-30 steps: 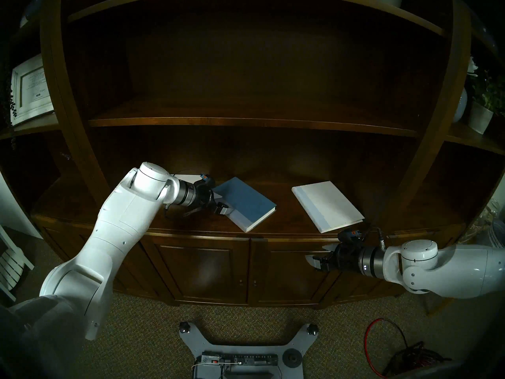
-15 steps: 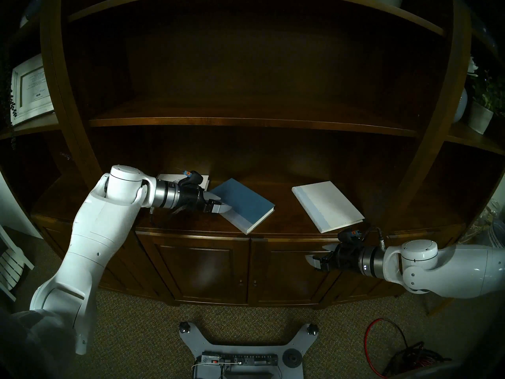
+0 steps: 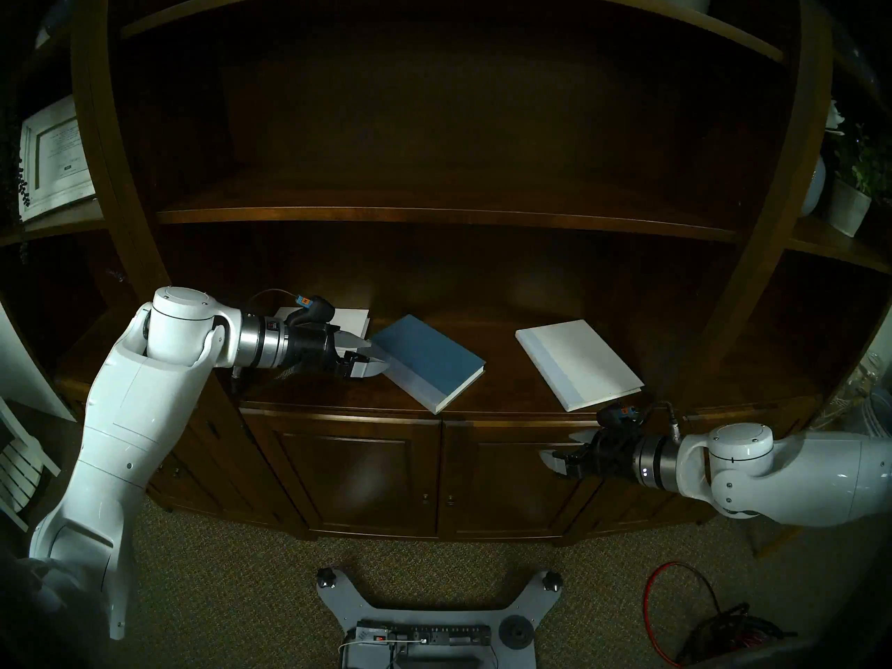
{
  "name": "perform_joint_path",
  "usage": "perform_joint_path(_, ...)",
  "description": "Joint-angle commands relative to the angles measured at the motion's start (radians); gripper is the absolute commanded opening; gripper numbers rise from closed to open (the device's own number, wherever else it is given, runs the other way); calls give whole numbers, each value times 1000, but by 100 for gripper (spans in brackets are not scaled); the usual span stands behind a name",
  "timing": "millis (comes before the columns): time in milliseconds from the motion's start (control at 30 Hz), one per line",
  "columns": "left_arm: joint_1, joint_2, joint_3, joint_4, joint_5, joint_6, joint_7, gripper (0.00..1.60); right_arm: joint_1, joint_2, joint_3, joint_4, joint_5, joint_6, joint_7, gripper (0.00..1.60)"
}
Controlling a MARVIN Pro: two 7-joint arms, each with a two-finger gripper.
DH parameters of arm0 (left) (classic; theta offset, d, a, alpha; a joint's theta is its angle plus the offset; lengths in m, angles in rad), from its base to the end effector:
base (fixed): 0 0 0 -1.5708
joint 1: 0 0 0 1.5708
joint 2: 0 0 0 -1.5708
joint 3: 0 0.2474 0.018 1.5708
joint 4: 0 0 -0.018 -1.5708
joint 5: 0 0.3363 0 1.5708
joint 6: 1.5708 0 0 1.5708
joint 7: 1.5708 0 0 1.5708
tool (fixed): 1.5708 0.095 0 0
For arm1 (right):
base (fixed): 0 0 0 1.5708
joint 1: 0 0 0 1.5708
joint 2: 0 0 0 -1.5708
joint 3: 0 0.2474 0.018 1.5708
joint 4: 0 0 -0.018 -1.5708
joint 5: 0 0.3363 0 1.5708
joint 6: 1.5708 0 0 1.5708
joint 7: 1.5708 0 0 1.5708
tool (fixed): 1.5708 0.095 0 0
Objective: Close the books and align them horizontally on the shelf
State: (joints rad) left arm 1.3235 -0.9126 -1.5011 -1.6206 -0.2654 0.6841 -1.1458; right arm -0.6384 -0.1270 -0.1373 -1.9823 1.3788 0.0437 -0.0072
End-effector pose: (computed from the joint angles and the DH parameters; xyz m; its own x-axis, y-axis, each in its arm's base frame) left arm 0.4320 0.0596 -0.1671 0.4133 -0.3484 0.8413 -0.8231 -0.5382 0.1815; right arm 0.3045 -0.0393 -0.3026 0.6407 0.2031 0.7405 0.4986 -0.8435 -0.2000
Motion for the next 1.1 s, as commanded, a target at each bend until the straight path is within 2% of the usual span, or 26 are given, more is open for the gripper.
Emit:
perform_joint_path(0, 111, 48, -39, -111, -27, -24, -35, 160, 20, 0, 20, -2, 1, -6, 0, 160)
perform_joint_path(133, 180, 41, -36, -169, 2, -56, 19, 160, 21, 0, 20, -2, 1, -6, 0, 160)
perform_joint_path(300, 268, -14, -60, -227, 41, -87, 133, 160, 21, 0, 20, -2, 1, -6, 0, 160)
perform_joint_path(333, 268, -14, -60, -227, 41, -87, 133, 160, 21, 0, 20, -2, 1, -6, 0, 160)
perform_joint_path(367, 265, -44, -47, -210, 68, -104, 159, 160, 21, 0, 20, -2, 1, -6, 0, 160)
perform_joint_path(467, 222, -77, 3, -153, 90, -124, 213, 160, 21, 0, 20, -2, 1, -6, 0, 160)
perform_joint_path(500, 222, -77, 3, -153, 90, -124, 213, 160, 21, 0, 20, -2, 1, -6, 0, 160)
perform_joint_path(533, 183, -97, 29, -117, 104, -129, 232, 160, 21, 0, 20, -2, 1, -6, 0, 160)
perform_joint_path(700, 115, -134, 63, -70, 115, -124, 260, 160, 21, 0, 20, -2, 1, -6, 0, 160)
perform_joint_path(733, 129, -144, 52, -79, 117, -127, 269, 160, 21, 0, 20, -2, 1, -6, 0, 160)
perform_joint_path(800, 99, -150, 70, -57, 117, -123, 269, 160, 21, 0, 20, -2, 1, -6, 0, 160)
perform_joint_path(1067, 57, -170, 84, -35, 113, -111, 269, 160, 21, 0, 20, -2, 1, -6, 0, 160)
